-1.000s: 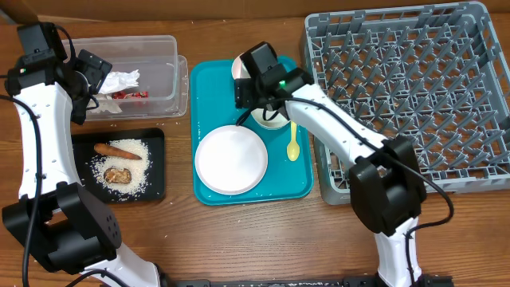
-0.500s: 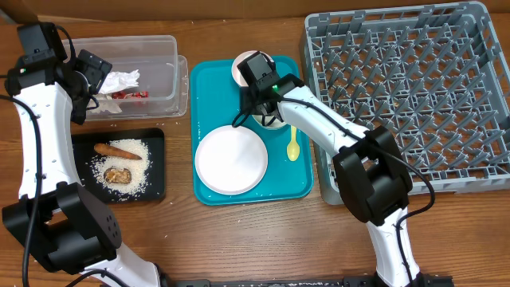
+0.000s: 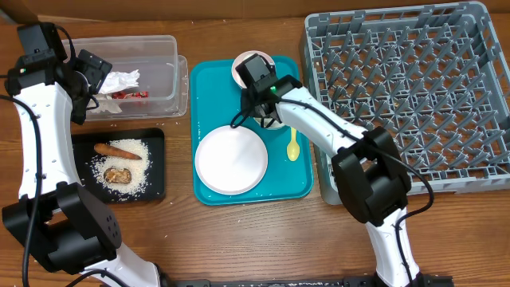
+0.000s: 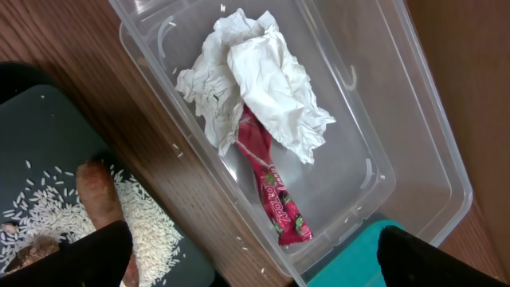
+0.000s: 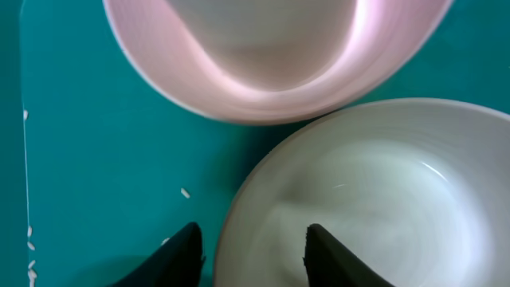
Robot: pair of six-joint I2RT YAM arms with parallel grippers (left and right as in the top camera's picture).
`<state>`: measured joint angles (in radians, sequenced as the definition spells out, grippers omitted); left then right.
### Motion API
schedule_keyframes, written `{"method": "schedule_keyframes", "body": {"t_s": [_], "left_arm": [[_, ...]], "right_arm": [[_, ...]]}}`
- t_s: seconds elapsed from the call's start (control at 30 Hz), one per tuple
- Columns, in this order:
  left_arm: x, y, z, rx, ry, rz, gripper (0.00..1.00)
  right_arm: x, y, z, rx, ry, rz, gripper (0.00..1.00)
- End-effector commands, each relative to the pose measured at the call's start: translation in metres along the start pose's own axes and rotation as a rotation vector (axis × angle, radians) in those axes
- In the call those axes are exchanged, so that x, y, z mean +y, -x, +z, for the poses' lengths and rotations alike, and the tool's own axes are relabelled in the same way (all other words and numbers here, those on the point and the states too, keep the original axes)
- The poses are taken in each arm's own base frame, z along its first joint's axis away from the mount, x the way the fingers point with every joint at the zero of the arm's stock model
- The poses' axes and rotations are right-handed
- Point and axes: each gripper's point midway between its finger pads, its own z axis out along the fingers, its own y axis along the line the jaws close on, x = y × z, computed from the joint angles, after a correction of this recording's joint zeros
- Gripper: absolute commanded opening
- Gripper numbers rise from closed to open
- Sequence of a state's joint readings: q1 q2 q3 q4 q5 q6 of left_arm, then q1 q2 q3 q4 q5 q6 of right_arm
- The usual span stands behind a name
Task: Sort waste into correct bins and load items into the dishwasher
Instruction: 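Close the right gripper on the white bowl rim and lift it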
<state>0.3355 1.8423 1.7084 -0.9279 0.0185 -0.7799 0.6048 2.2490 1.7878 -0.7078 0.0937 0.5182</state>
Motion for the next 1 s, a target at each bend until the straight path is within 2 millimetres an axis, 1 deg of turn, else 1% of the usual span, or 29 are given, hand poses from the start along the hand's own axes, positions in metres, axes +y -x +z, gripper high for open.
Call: {"method": "schedule_keyframes", "body": {"t_s": [0.0, 0.13, 0.27, 0.47, 0.5, 0.53, 0.6, 0.63, 0.7, 0.73, 0.8, 0.87, 0.93, 0.97], "left_arm": [[-0.003, 0.001, -0.001, -0.007, -0.005, -0.006, 1.00], [-0.003, 0.001, -0.001, -0.007, -0.005, -0.006, 1.00], [-0.003, 0.001, -0.001, -0.007, -0.005, -0.006, 1.00], [-0.003, 0.001, -0.001, -0.007, -0.005, -0.006, 1.00], [-0.003, 0.001, -0.001, -0.007, -0.005, -0.006, 1.00], [-0.003, 0.001, -0.001, -0.007, -0.005, -0.006, 1.00], [-0.003, 0.001, -0.001, -0.007, -0.005, -0.006, 1.00], [-0.003, 0.001, -0.001, -0.007, -0.005, -0.006, 1.00], [-0.003, 0.001, -0.001, -0.007, -0.005, -0.006, 1.00], [-0.003, 0.001, -0.001, -0.007, -0.005, -0.006, 1.00], [-0.003, 0.001, -0.001, -0.007, -0.005, -0.006, 1.00], [-0.003, 0.001, -0.001, -0.007, -0.005, -0.006, 1.00], [-0.003, 0.001, -0.001, -0.007, -0.005, -0.006, 1.00], [-0.003, 0.001, -0.001, -0.007, -0.005, -0.006, 1.00]], "right_arm": [[0.009, -0.004, -0.001, -0.004, 0.001, -0.012, 0.42], [0.015, -0.008, -0.001, -0.004, 0.004, -0.024, 0.42], [0.012, -0.007, -0.001, -0.009, -0.011, -0.021, 0.39], [0.011, -0.007, -0.002, -0.011, -0.017, -0.021, 0.29], [0.012, -0.005, -0.005, -0.012, -0.017, -0.021, 0.26], [0.012, -0.004, -0.007, -0.012, -0.017, -0.022, 0.25], [0.016, 0.002, -0.016, -0.021, -0.011, -0.021, 0.18], [0.018, 0.007, -0.022, -0.031, -0.005, -0.018, 0.12], [0.021, 0.014, -0.031, -0.047, 0.005, -0.016, 0.04], [0.022, 0.019, -0.037, -0.058, 0.012, -0.013, 0.04], [0.024, 0.036, -0.059, -0.096, 0.031, 0.002, 0.04], [0.024, 0.046, -0.071, -0.119, 0.042, 0.011, 0.04], [0.024, 0.059, -0.090, -0.151, 0.059, 0.024, 0.04], [0.021, 0.070, -0.107, -0.180, 0.069, 0.036, 0.04]]}}
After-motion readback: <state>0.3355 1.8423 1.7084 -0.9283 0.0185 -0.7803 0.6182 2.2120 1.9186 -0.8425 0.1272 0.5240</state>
